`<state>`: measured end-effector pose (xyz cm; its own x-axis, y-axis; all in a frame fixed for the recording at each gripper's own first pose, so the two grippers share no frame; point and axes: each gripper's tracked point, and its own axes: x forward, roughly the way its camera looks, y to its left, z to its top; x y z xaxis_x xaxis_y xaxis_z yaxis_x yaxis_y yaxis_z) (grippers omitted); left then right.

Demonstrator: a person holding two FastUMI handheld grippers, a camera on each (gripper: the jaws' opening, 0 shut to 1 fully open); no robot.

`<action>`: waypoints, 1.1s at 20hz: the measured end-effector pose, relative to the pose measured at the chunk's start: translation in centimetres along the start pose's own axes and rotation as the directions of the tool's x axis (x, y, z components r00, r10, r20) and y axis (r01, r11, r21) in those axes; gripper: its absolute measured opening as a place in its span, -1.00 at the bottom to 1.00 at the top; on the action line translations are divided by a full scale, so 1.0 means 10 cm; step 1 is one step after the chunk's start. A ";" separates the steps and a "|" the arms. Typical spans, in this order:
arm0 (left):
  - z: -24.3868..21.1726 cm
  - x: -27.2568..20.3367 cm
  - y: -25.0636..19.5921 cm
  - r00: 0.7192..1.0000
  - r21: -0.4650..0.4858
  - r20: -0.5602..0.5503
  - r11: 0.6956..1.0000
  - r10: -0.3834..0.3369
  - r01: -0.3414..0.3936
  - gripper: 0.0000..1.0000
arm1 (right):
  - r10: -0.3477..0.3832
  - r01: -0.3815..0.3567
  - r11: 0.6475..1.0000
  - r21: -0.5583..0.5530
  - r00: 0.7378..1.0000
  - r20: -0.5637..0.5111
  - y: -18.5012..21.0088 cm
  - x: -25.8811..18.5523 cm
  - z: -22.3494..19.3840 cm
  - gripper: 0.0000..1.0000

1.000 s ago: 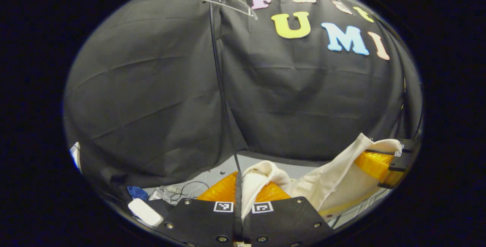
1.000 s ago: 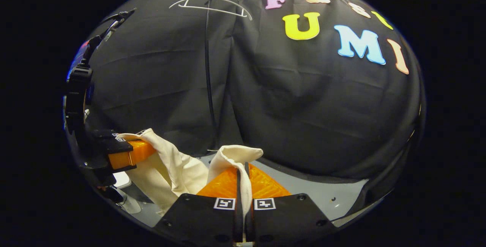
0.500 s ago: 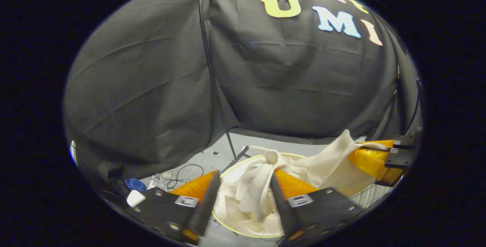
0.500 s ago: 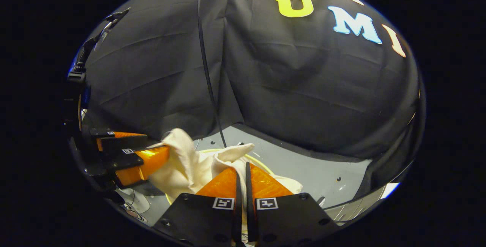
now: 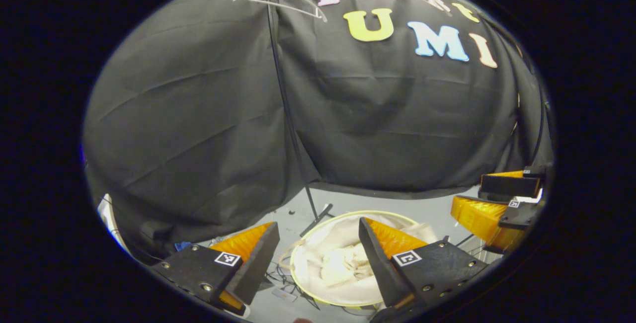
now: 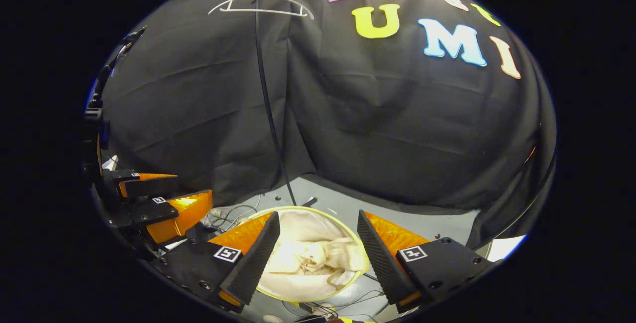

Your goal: Grasp the clothes on the hanger with both hands and then place them into the laundry hamper below.

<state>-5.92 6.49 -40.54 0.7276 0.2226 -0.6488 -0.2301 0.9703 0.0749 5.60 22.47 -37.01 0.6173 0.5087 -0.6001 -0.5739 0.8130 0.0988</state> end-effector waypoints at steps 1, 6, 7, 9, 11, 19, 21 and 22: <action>0.15 -0.11 0.04 1.000 0.000 0.030 1.000 -0.004 0.004 0.92 | -0.013 0.012 1.000 0.004 1.000 0.029 -0.01 -0.10 0.11 0.99; 0.89 -0.69 0.20 0.979 0.007 0.202 1.000 -0.027 0.026 0.86 | -0.093 0.090 0.996 0.022 0.978 0.184 -0.17 -0.72 0.79 0.98; 1.05 -0.81 0.20 0.972 0.004 0.232 0.999 -0.033 0.033 0.86 | -0.109 0.106 0.994 0.025 0.971 0.213 -0.22 -0.85 0.91 0.92; 1.36 -1.02 0.19 0.955 -0.001 0.290 0.998 -0.053 0.055 0.86 | -0.161 0.158 0.987 0.032 0.952 0.260 -0.34 -1.11 1.15 0.90; 1.66 -1.22 0.17 0.935 0.007 0.349 0.998 -0.068 0.070 0.86 | -0.196 0.190 0.981 0.052 0.929 0.312 -0.42 -1.40 1.37 0.90; 2.32 -1.97 0.17 0.859 0.025 0.489 0.987 -0.151 0.159 0.84 | -0.292 0.284 0.955 0.086 0.844 0.450 -0.53 -2.46 1.91 0.97; 2.40 -2.15 0.11 0.843 0.033 0.511 0.983 -0.170 0.179 0.84 | -0.321 0.320 0.944 0.085 0.821 0.472 -0.60 -2.64 2.01 0.97; 2.45 -2.21 0.09 0.837 0.037 0.517 0.981 -0.180 0.189 0.84 | -0.334 0.337 0.938 0.084 0.810 0.482 -0.63 -2.73 2.05 0.90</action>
<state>-6.37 4.76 -7.53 0.9845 0.0603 -0.1648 -0.0647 0.9977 -0.0212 3.44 9.25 -4.98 0.9512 0.2768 -0.1365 -0.2848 0.9576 -0.0429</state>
